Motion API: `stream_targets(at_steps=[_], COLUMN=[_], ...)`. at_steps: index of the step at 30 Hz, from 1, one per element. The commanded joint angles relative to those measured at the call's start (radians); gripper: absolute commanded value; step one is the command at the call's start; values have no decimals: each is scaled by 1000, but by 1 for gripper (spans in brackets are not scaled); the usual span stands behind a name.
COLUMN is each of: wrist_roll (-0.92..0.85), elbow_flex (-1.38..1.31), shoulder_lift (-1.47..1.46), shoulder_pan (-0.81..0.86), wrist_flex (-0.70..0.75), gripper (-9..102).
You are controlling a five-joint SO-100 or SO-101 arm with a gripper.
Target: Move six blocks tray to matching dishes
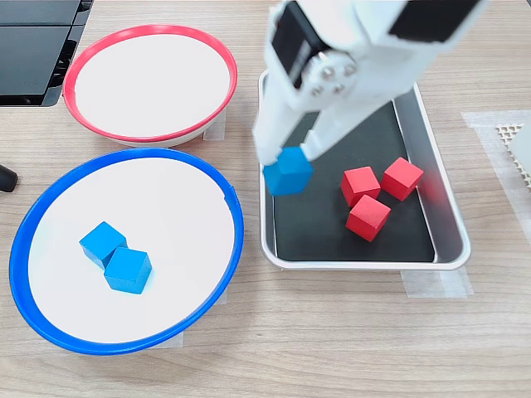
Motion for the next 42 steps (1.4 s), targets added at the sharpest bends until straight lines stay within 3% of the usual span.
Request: stream_targets(at_steps=[1, 7, 11, 13, 14, 16, 23, 25, 28, 33, 42], wrist_roll=[117, 132, 141, 143, 110, 87, -138, -204, -299, -354, -480], elbow_flex=[-132, -175, -198, -183, -175, -146, 178, 298, 430, 459, 449], shoulder_lift=[-38, -232, -311, -310, -288, -241, 120, 201, 265, 267, 190], shoulder_pan=[8, -5, -11, -12, -9, -2, 69, 97, 100, 44, -72], wrist_flex=[-133, -374, -387, -368, -347, -295, 63, 104, 132, 110, 5], gripper=[0, 0, 15, 19, 9, 1, 0, 0, 1, 15, 19])
